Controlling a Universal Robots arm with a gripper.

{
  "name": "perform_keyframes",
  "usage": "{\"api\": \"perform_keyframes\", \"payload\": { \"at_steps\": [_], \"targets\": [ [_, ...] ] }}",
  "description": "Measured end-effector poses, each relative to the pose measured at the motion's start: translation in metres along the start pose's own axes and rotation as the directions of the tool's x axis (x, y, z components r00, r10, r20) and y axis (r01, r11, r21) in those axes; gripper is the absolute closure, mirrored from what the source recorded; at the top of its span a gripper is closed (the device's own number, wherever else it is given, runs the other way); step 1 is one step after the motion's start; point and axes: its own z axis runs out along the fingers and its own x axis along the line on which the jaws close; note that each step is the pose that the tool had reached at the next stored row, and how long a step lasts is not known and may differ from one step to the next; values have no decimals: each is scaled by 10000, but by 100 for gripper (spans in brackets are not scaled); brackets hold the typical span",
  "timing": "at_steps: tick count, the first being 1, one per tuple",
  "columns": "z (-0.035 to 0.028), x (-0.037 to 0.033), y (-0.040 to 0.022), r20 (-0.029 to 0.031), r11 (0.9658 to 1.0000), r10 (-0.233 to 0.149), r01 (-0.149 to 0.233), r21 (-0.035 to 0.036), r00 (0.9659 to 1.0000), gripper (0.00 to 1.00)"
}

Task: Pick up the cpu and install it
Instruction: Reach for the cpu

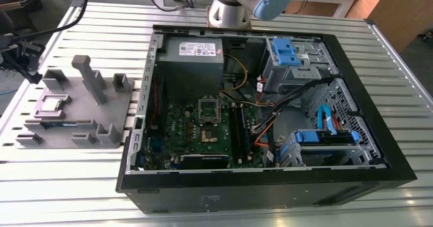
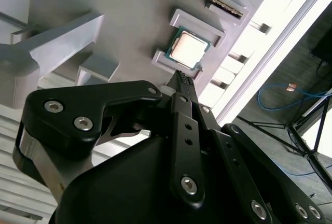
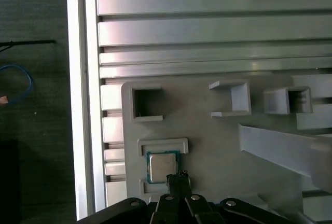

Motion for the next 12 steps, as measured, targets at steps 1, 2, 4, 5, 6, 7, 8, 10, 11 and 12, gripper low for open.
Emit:
{"api": "perform_keyframes", "payload": {
  "at_steps": [1, 2, 4, 5, 6, 7, 8, 10, 11, 12],
  "targets": [
    [14, 3, -1, 2, 10000, -1, 1, 7, 10000, 89],
    [27, 6, -2, 1, 10000, -1, 1, 17, 10000, 89],
    [55, 10, -3, 2, 10000, -2, 2, 31, 10000, 89],
    [68, 12, -3, 2, 10000, -2, 2, 36, 10000, 89],
    [82, 13, -4, 3, 10000, -2, 2, 41, 10000, 89],
    [96, 14, -5, 4, 10000, -3, 3, 48, 10000, 89],
    [109, 16, -6, 5, 10000, -3, 3, 58, 10000, 89],
    [133, 18, -7, 5, 10000, -4, 4, 76, 10000, 89],
    [139, 20, -7, 4, 10000, -4, 4, 77, 10000, 89],
    [139, 20, -7, 3, 10000, -4, 4, 78, 10000, 89]
  ]
}}
